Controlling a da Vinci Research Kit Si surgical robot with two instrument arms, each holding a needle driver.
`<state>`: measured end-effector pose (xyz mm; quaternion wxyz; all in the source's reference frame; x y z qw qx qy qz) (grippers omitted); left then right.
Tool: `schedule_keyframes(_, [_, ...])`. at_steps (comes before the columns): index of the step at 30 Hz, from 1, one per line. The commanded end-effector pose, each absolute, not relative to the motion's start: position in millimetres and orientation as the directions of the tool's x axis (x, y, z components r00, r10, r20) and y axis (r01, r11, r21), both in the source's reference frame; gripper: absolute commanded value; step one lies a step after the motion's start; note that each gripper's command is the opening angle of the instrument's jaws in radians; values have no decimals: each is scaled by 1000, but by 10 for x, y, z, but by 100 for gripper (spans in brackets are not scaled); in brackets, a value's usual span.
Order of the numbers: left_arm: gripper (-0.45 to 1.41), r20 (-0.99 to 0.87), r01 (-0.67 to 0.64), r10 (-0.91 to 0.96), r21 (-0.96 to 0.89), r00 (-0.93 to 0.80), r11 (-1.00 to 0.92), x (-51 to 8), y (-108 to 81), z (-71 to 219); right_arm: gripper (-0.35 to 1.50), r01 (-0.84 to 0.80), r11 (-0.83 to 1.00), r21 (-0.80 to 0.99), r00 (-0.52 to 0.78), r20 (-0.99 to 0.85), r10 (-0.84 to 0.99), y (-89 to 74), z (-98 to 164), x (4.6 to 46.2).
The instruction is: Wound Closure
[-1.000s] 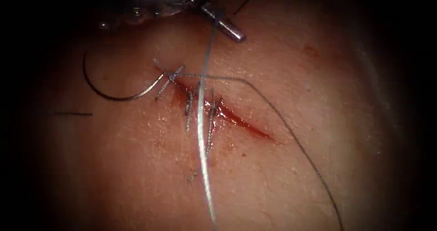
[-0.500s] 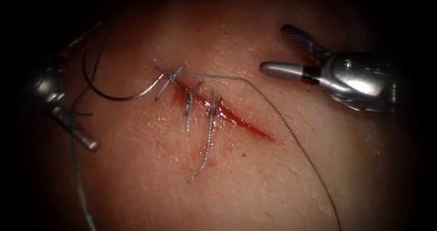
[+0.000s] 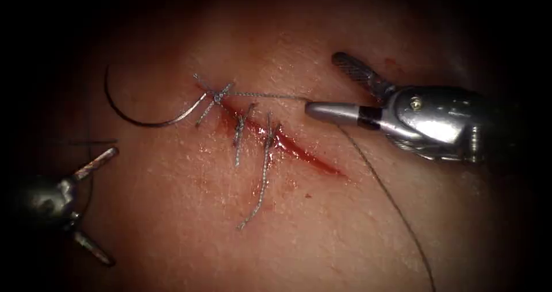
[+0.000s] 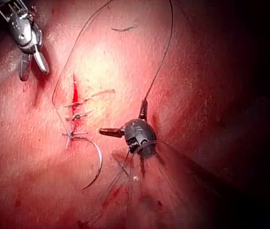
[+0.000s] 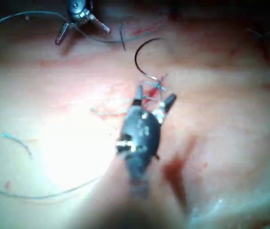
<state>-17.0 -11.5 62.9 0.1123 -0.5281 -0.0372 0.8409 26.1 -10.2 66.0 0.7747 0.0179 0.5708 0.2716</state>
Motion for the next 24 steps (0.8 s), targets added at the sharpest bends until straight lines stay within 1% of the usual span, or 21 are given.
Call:
schedule_keyframes(1, [111,-878,-155,231,-181,-420,-971,-180,-119,642,126,-395,853,342,198,-875,442,-110,662,270])
schedule_keyframes(6, [109,-873,-167,248,-194,-421,-967,-188,-120,668,126,-391,854,343,200,-874,442,-113,660,269])
schedule_keyframes(8, [109,-869,-164,245,-192,-429,-968,-185,-119,678,126,-390,855,343,200,-875,442,-114,659,268])
schedule_keyframes(12, [109,-854,-159,246,-194,-459,-968,-167,-114,687,126,-373,861,345,204,-875,439,-121,660,282])
schedule_keyframes(13, [111,-852,-160,247,-194,-462,-968,-164,-113,687,120,-332,875,353,208,-877,433,-132,659,295])
schedule_keyframes(15, [111,-851,-157,245,-193,-465,-969,-160,-114,686,111,-304,884,356,217,-878,428,-141,657,306])
schedule_keyframes(17, [111,-850,-154,243,-193,-467,-969,-157,-116,686,109,-293,887,356,216,-879,425,-145,656,311])
schedule_keyframes(19, [113,-852,-140,237,-193,-467,-971,-140,-125,682,108,-262,895,360,210,-884,417,-152,651,322])
schedule_keyframes(23, [116,-847,-114,226,-195,-481,-974,-107,-147,670,108,-248,900,359,210,-887,412,-152,647,324])
schedule_keyframes(24, [116,-847,-114,226,-195,-481,-974,-107,-147,670,108,-248,900,359,210,-887,412,-152,647,324])
